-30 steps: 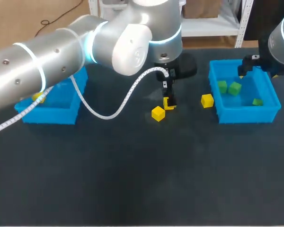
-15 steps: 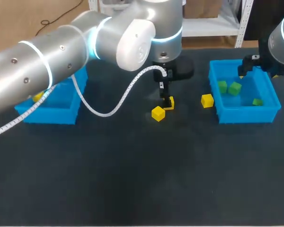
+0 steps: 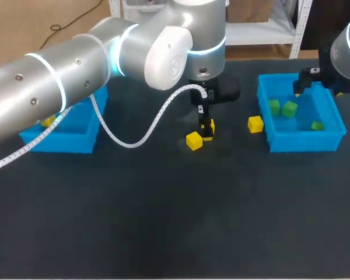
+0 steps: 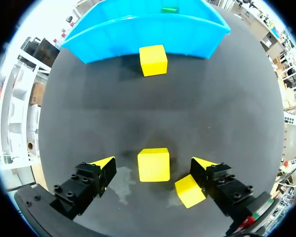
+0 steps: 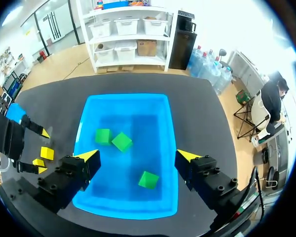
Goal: Put the green cubes in the right bin and the yellow cubes in the left bin.
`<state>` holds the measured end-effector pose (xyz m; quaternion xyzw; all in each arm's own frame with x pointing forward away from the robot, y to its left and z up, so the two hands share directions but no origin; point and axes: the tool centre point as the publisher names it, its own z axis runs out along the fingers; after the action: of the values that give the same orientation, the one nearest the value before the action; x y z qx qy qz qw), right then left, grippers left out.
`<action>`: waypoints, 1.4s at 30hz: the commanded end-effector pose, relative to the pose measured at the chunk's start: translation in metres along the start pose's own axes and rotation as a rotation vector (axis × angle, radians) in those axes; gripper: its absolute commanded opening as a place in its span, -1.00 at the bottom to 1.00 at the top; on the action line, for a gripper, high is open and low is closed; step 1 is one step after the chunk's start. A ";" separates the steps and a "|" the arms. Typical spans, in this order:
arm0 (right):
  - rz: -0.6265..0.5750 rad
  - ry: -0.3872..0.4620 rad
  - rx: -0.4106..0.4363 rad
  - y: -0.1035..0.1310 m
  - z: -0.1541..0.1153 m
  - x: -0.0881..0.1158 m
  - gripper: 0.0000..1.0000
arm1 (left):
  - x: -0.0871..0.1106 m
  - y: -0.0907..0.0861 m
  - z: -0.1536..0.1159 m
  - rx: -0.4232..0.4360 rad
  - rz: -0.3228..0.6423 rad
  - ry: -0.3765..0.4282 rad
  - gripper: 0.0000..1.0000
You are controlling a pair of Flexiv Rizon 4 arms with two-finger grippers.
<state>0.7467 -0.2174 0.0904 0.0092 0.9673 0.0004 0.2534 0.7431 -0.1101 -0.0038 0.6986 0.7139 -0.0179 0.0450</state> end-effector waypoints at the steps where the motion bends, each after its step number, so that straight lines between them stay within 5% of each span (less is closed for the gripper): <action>1: 0.002 -0.010 0.003 0.000 -0.001 0.003 1.00 | -0.003 -0.001 0.003 0.007 0.000 0.003 -0.18; 2: 0.002 -0.010 0.003 0.000 -0.001 0.003 1.00 | -0.002 -0.001 0.004 0.005 -0.006 0.005 -0.80; 3: 0.002 -0.010 0.003 0.000 -0.001 0.003 1.00 | -0.002 -0.002 0.004 0.007 -0.008 0.007 -1.00; 11: 0.002 -0.010 0.003 0.000 -0.001 0.003 1.00 | 0.006 0.003 -0.006 -0.036 -0.054 -0.012 -1.00; 17: 0.002 -0.010 0.003 0.000 -0.001 0.003 1.00 | 0.029 0.029 -0.057 -0.083 -0.208 -0.146 -1.00; 23: 0.002 -0.010 0.003 0.000 -0.001 0.003 1.00 | 0.101 0.073 -0.113 -0.194 -0.447 -0.230 -1.00; 29: 0.002 -0.010 0.003 0.000 -0.001 0.003 1.00 | 0.194 0.098 -0.140 -0.320 -0.664 -0.196 -1.00; 36: 0.002 -0.010 0.003 0.000 -0.001 0.003 1.00 | 0.288 0.088 -0.150 -0.382 -0.883 -0.092 -1.00; 42: 0.002 -0.010 0.003 0.000 -0.001 0.003 1.00 | 0.332 0.060 -0.137 -0.360 -0.983 -0.015 -1.00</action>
<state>0.7467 -0.2173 0.0904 0.0092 0.9673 0.0003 0.2534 0.8505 0.1920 0.1212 0.3082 0.9406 0.0795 0.1183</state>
